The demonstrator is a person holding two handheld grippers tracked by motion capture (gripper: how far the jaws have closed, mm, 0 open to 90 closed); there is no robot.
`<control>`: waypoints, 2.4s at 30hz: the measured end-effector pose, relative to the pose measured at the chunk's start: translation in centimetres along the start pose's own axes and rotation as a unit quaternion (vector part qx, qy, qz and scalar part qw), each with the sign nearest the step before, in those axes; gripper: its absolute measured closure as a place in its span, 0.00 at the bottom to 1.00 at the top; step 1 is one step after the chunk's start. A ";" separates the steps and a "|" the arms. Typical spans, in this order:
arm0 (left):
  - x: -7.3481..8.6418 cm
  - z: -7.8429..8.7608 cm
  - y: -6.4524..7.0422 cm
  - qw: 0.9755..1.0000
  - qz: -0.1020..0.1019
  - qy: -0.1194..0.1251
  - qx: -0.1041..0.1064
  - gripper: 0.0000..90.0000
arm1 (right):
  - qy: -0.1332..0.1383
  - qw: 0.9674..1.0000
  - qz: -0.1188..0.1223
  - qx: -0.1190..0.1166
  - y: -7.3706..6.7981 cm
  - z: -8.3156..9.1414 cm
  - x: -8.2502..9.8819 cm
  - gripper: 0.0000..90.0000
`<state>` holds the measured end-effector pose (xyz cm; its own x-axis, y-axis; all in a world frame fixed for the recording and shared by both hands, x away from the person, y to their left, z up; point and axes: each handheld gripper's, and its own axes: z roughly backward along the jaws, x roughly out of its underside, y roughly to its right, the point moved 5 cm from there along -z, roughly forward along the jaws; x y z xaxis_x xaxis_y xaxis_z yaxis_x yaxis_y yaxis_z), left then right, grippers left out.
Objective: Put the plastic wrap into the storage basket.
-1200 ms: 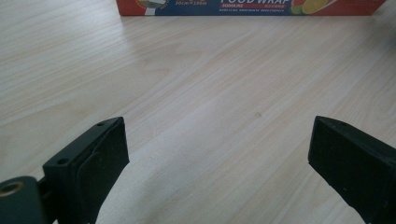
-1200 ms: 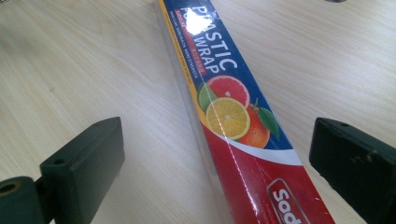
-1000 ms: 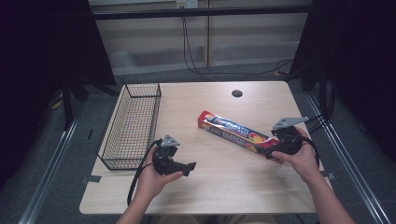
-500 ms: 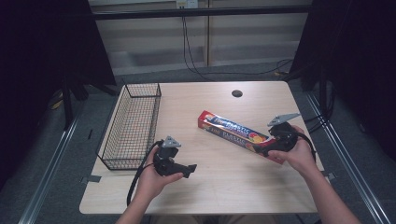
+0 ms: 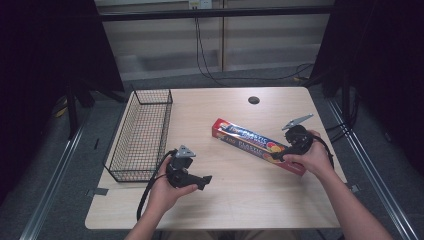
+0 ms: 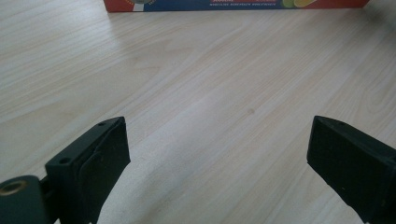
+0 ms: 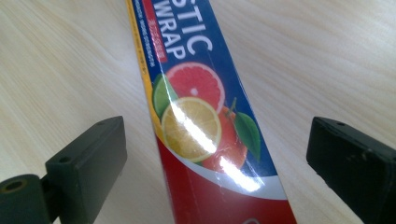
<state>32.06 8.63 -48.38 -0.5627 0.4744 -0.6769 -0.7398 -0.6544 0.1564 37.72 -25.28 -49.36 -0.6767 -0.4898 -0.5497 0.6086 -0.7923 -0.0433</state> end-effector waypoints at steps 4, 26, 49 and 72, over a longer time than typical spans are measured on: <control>0.0 0.0 0.0 1.000 0.001 0.001 0.002 0.06 | -0.014 1.000 0.015 -0.005 -0.1 -0.5 0.0 0.10; 0.1 -0.1 0.1 1.000 0.002 0.000 0.001 0.06 | -0.034 0.999 0.008 -0.032 0.0 -1.8 0.0 0.31; 0.3 -0.2 0.0 1.000 0.000 -0.008 0.004 0.06 | -0.046 0.998 0.017 -0.046 -0.2 -2.7 -0.3 0.39; 0.4 -0.2 0.1 1.000 -0.001 -0.015 0.008 0.07 | -0.085 0.993 0.023 -0.075 -1.9 -2.1 -0.8 0.48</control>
<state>31.85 8.66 -48.82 -0.5723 0.4929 -0.6553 -0.7463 -0.6443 0.1671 37.99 -22.63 -50.61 -0.6988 -0.5892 -0.4055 0.6872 -0.7103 -0.1522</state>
